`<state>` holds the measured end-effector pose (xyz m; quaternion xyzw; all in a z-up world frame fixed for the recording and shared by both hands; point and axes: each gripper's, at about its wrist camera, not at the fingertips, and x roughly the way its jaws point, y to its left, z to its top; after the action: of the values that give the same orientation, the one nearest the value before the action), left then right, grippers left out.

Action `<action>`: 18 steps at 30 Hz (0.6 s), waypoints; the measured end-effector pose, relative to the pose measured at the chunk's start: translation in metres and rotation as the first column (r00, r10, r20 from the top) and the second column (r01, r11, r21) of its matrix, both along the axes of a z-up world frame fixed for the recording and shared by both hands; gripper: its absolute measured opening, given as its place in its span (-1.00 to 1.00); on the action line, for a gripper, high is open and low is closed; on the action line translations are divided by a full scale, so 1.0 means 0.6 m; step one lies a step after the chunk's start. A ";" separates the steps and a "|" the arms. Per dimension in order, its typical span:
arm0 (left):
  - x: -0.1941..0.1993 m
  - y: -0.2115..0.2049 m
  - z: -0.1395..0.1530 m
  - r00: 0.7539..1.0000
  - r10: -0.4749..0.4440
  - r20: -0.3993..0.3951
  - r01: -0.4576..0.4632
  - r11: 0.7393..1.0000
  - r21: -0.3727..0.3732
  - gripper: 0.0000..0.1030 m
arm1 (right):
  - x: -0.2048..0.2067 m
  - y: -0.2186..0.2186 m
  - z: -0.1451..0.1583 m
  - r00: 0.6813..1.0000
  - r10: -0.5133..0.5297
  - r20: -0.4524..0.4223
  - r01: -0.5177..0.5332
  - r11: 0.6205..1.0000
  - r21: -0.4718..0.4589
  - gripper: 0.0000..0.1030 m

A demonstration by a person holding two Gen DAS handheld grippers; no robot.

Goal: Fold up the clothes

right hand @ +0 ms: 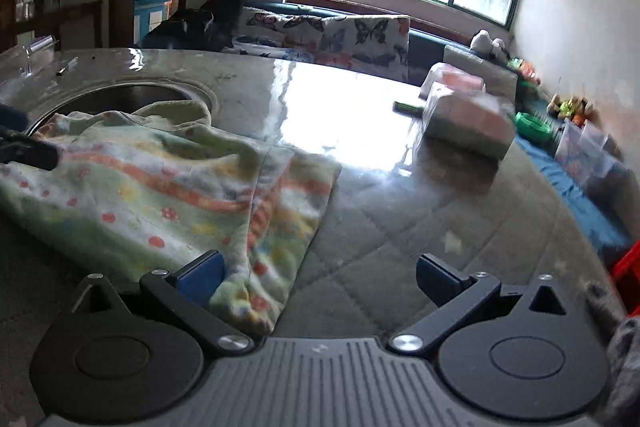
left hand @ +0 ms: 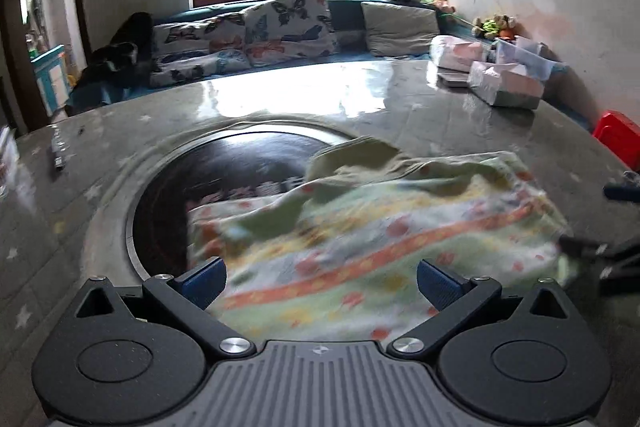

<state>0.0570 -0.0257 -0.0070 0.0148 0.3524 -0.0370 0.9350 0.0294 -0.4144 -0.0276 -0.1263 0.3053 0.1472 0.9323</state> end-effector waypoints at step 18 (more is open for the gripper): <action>0.069 -0.022 -0.009 0.999 -0.014 -0.030 0.014 1.000 0.010 1.00 | 0.008 0.004 -0.003 1.000 0.013 -0.012 -0.013 1.000 0.001 1.00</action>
<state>0.0981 -0.0388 -0.0122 0.0214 0.3661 -0.0422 0.9294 0.0339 -0.4120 -0.0292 -0.1271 0.3100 0.1542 0.9295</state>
